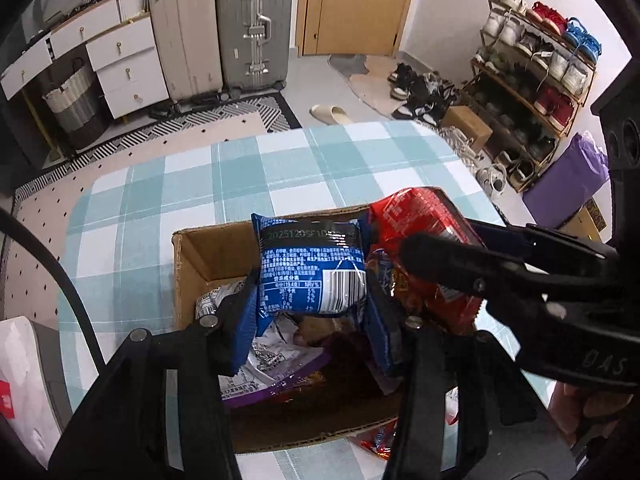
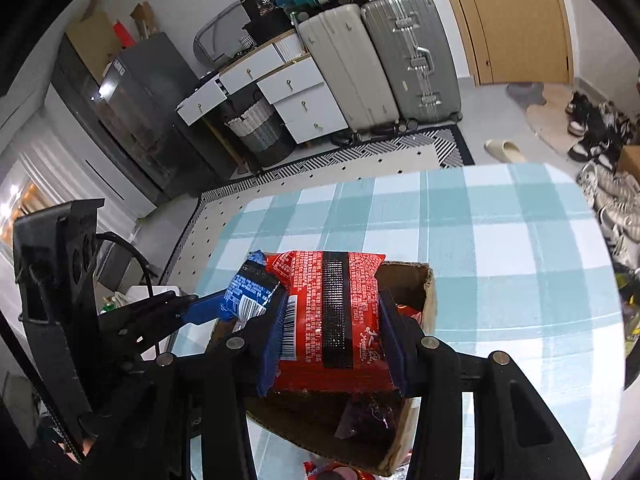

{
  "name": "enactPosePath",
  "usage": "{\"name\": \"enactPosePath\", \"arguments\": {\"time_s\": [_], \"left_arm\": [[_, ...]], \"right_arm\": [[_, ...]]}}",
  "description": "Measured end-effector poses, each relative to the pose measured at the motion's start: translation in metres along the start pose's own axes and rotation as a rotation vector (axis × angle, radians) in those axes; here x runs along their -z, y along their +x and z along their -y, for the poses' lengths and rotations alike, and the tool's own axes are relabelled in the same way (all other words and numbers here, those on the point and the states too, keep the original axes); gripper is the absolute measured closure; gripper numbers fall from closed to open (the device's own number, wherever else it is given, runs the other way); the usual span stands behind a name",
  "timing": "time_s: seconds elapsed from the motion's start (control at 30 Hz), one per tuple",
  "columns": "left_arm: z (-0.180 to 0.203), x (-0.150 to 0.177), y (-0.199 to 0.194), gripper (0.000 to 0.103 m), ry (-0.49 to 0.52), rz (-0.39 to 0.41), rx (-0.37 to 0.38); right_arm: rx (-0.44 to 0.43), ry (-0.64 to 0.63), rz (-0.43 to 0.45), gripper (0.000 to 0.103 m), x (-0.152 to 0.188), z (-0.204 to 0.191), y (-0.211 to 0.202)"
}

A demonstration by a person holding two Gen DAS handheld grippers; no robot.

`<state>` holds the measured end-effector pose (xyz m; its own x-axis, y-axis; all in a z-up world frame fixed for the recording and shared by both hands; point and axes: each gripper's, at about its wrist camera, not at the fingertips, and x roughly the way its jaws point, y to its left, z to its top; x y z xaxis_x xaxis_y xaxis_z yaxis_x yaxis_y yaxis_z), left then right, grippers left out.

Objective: Organize snacks
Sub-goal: 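Open both grippers to drop the packs into the box, then move both grippers back toward the red Oreo and white packs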

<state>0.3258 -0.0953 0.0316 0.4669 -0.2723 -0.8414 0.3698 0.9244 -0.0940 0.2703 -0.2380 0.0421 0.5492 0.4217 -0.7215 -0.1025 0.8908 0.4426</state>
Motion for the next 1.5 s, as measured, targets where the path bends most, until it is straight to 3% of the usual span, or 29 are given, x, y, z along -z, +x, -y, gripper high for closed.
{"name": "enactPosePath", "arguments": {"time_s": [0.13,0.17,0.23,0.3,0.47,0.73,1.0,1.13,1.3,1.5], "left_arm": [[-0.012,-0.003,0.007,0.036,-0.021,-0.023,-0.035],[-0.015,-0.003,0.006,0.027,-0.026,-0.016,-0.023],[-0.021,-0.003,0.003,0.018,-0.040,-0.017,0.026],[-0.025,-0.001,-0.005,0.018,-0.054,-0.001,0.012],[-0.025,0.010,-0.037,0.018,-0.046,0.045,0.019],[-0.011,0.052,-0.104,0.018,-0.008,0.159,-0.045],[0.029,0.105,-0.155,0.018,0.057,0.292,-0.159],[0.046,0.126,-0.174,0.016,0.066,0.323,-0.147],[0.064,0.153,-0.189,0.003,0.044,0.370,-0.149],[0.084,0.184,-0.202,0.001,0.065,0.447,-0.161]], "right_arm": [[-0.014,0.008,-0.011,0.058,0.000,0.000,0.004],[0.001,-0.002,-0.004,0.057,-0.001,-0.002,0.002],[0.022,-0.025,0.021,0.050,-0.002,-0.008,-0.002],[0.014,-0.021,0.035,0.035,-0.004,-0.010,-0.007],[0.008,-0.025,0.104,0.033,-0.004,-0.015,-0.036],[0.016,-0.005,0.170,0.033,0.013,-0.015,-0.099],[0.025,-0.048,0.218,0.029,0.058,-0.015,-0.154],[0.050,-0.073,0.242,0.026,0.084,-0.015,-0.176],[0.039,-0.107,0.284,0.010,0.114,-0.015,-0.196],[0.033,-0.146,0.348,0.003,0.158,-0.019,-0.215]]}}
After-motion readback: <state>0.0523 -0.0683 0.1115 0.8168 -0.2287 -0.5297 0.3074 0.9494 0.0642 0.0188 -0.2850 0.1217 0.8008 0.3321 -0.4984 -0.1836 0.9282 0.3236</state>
